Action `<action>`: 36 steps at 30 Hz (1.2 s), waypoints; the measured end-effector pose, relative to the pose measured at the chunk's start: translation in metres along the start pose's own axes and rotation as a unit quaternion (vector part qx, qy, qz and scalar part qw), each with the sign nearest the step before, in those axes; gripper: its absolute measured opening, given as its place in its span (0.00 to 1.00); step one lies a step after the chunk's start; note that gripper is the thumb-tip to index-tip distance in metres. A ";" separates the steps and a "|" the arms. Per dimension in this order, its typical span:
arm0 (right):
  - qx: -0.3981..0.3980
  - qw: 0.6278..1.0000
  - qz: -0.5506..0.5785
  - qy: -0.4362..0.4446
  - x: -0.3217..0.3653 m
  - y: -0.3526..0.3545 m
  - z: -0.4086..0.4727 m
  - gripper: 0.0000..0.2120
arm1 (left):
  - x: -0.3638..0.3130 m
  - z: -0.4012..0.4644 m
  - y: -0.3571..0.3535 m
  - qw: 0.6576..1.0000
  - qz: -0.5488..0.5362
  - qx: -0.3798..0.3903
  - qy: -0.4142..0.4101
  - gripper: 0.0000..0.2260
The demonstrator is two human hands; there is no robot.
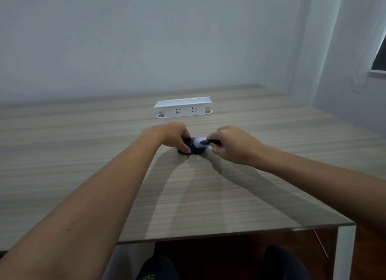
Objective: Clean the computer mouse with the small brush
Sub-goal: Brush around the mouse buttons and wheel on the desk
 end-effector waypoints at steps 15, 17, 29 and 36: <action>0.063 0.976 -0.209 0.013 0.013 -0.016 0.001 0.13 | 0.001 0.003 0.001 1.000 -0.018 0.012 -0.002 0.17; 0.045 0.978 -0.202 0.039 0.025 -0.015 0.001 0.12 | 0.003 0.004 0.000 1.000 -0.020 0.016 -0.004 0.17; 0.066 0.968 -0.243 -0.001 0.012 -0.010 0.003 0.13 | 0.004 0.005 0.003 1.000 -0.023 0.005 -0.005 0.19; 0.056 0.981 -0.183 0.045 0.035 -0.011 0.008 0.14 | 0.006 0.002 0.001 1.000 -0.031 0.006 0.000 0.23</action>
Point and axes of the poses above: each hand's wrist, its own z-axis towards the middle knuckle, its own y-axis out of the back of the hand, x = y × z, the point moved 9 cm from there along z, towards the middle knuckle, and after that the axes turned 15 degrees about x, right-handed, at the moved point
